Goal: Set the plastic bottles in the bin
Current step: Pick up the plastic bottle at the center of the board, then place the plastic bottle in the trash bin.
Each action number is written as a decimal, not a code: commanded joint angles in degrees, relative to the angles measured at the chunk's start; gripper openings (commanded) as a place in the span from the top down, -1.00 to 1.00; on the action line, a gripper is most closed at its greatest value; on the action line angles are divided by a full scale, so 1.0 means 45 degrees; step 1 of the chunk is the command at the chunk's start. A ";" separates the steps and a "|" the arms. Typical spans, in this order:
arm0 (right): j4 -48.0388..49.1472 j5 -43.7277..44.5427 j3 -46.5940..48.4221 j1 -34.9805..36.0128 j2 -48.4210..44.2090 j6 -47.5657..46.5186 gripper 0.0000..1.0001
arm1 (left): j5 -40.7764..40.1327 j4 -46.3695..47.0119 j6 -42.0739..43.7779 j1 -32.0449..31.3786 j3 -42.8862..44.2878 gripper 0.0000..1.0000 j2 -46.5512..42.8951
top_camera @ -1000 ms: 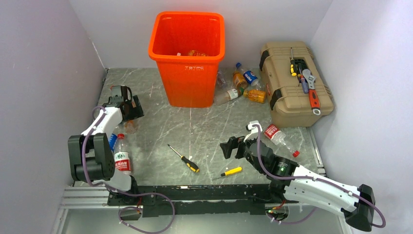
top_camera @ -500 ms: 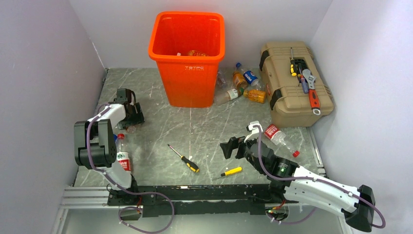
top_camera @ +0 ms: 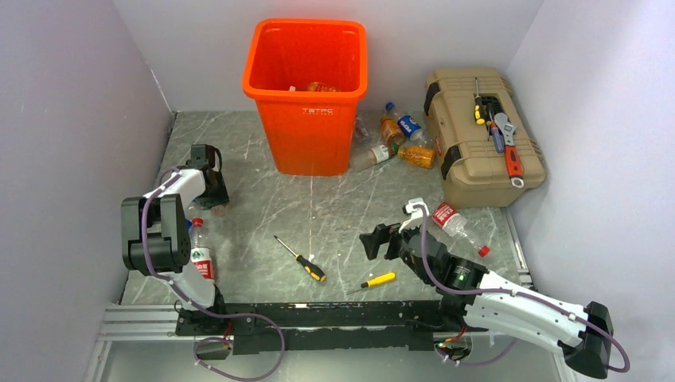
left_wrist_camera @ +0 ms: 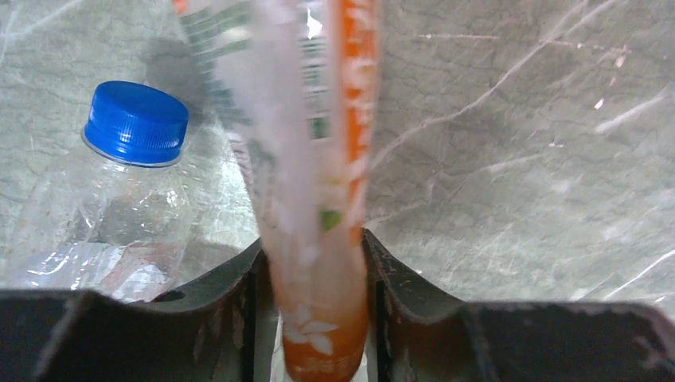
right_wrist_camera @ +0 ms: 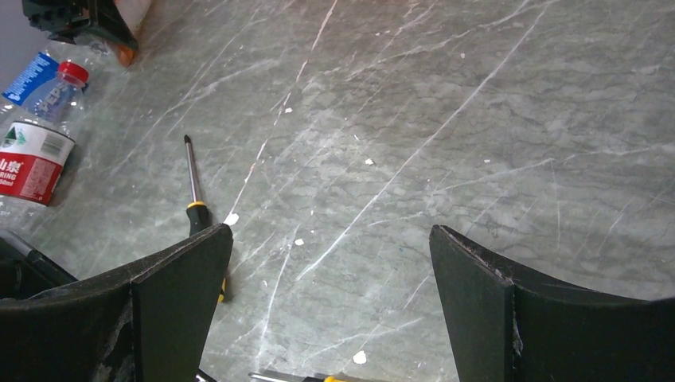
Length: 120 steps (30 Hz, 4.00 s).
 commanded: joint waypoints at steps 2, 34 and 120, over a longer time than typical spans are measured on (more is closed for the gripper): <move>0.0447 0.0146 -0.0035 0.0033 -0.0275 0.0449 -0.99 | -0.0065 -0.0147 0.0052 -0.0105 0.0555 0.32 -0.0310; -0.0769 -0.1341 0.2684 0.0033 0.0471 -0.0838 -0.99 | 1.4771 0.5866 0.1188 -0.5328 0.0380 1.00 -1.0565; -0.0559 -0.2823 1.2715 -0.0065 0.5170 -0.4350 1.00 | 1.1860 0.5793 0.4009 -0.8668 -0.2740 -0.46 -1.1162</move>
